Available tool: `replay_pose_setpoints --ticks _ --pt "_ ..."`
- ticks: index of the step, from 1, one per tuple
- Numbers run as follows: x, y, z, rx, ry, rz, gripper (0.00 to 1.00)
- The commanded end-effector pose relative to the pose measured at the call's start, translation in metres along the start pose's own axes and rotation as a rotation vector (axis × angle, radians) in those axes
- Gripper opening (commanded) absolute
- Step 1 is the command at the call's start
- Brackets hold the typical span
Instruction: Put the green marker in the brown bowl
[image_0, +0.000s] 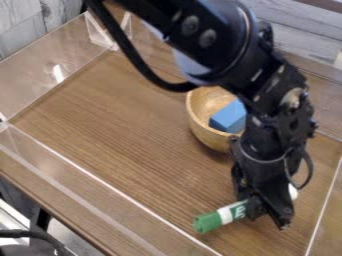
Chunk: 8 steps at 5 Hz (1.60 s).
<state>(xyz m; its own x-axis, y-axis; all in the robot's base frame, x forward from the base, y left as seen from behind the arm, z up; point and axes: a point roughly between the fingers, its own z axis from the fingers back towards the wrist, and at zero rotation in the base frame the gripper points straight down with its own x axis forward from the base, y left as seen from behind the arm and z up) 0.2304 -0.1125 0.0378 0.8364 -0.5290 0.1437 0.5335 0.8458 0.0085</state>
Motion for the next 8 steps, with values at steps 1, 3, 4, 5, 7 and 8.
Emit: replay_pose_setpoints --ticks 1,3,4,5,7,8 --pt "0.016 0.005 0.024 0.014 -0.074 0.010 0.00" --pt "0.020 0.008 0.037 0.024 -0.103 0.019 0.00" --pt "0.020 0.012 0.044 0.031 -0.105 0.022 0.00" --pt "0.021 0.016 0.048 0.033 -0.118 0.022 0.00" --pt "0.020 0.028 0.053 0.058 -0.171 0.025 0.00" --pt "0.021 0.030 0.056 0.069 -0.209 0.038 0.00"
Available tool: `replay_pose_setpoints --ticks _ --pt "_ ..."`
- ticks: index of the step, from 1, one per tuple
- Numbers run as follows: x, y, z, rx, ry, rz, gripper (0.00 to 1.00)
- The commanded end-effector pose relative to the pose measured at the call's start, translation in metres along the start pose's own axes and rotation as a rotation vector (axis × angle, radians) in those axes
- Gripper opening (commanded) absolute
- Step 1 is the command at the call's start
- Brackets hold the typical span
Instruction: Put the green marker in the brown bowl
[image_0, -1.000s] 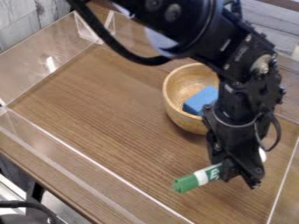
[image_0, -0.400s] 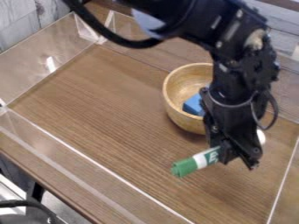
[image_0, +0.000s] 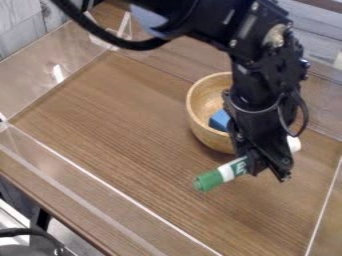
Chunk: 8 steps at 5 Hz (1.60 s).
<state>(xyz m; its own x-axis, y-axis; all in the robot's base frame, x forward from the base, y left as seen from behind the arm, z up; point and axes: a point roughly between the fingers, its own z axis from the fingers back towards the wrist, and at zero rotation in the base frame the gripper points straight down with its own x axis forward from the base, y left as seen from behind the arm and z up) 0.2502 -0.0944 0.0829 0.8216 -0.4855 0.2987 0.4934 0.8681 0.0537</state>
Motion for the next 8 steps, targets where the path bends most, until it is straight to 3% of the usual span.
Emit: replay_pose_setpoints --ticks 1,8 --pt "0.010 0.002 0.014 0.012 -0.068 0.026 0.00" --pt "0.011 -0.009 0.029 -0.009 -0.127 0.149 0.00"
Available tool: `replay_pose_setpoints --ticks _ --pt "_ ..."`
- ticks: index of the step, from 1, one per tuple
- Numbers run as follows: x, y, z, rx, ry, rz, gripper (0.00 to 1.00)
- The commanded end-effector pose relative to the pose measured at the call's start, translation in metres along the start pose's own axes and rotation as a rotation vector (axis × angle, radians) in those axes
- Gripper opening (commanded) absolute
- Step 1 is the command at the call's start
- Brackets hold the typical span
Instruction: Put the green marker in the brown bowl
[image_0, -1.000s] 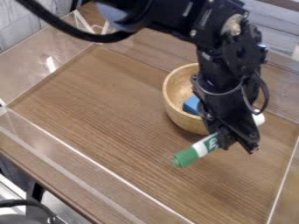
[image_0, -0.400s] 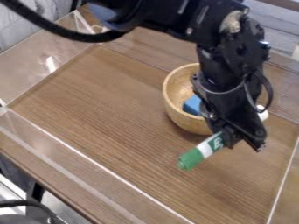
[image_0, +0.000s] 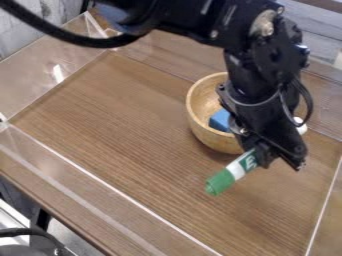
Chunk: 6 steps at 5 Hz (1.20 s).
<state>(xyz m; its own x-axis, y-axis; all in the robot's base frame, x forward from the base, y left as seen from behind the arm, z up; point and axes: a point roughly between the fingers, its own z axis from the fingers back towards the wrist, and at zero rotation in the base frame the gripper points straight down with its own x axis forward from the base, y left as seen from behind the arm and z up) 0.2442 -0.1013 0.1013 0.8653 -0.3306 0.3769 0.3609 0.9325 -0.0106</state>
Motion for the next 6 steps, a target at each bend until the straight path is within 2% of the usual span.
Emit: replay_pose_setpoints --ticks 1,6 --pt "0.0077 -0.0032 0.0121 -0.002 -0.050 0.002 0.00" --pt "0.0058 -0.0040 0.0171 -0.006 -0.053 0.041 0.00"
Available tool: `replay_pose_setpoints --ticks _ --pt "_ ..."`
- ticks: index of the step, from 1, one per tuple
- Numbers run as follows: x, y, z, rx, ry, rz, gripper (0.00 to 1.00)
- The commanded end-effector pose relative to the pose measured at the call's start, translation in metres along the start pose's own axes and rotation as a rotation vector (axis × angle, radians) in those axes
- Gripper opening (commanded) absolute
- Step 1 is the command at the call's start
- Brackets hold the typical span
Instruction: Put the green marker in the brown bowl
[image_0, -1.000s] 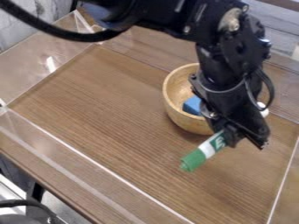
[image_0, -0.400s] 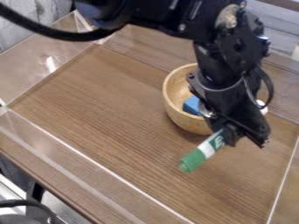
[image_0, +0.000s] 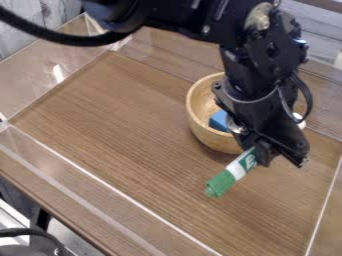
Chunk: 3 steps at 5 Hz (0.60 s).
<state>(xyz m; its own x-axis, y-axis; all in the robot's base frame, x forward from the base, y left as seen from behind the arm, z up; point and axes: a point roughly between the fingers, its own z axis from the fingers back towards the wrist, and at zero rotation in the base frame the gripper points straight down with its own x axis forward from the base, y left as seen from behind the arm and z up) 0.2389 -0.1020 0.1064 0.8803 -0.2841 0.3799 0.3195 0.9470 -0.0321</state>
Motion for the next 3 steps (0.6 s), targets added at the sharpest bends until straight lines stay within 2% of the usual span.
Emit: replay_pose_setpoints --ticks 1,3 --pt "0.006 -0.003 0.007 -0.009 -0.048 -0.001 0.00" --pt "0.003 -0.002 -0.004 -0.021 -0.044 0.015 0.00"
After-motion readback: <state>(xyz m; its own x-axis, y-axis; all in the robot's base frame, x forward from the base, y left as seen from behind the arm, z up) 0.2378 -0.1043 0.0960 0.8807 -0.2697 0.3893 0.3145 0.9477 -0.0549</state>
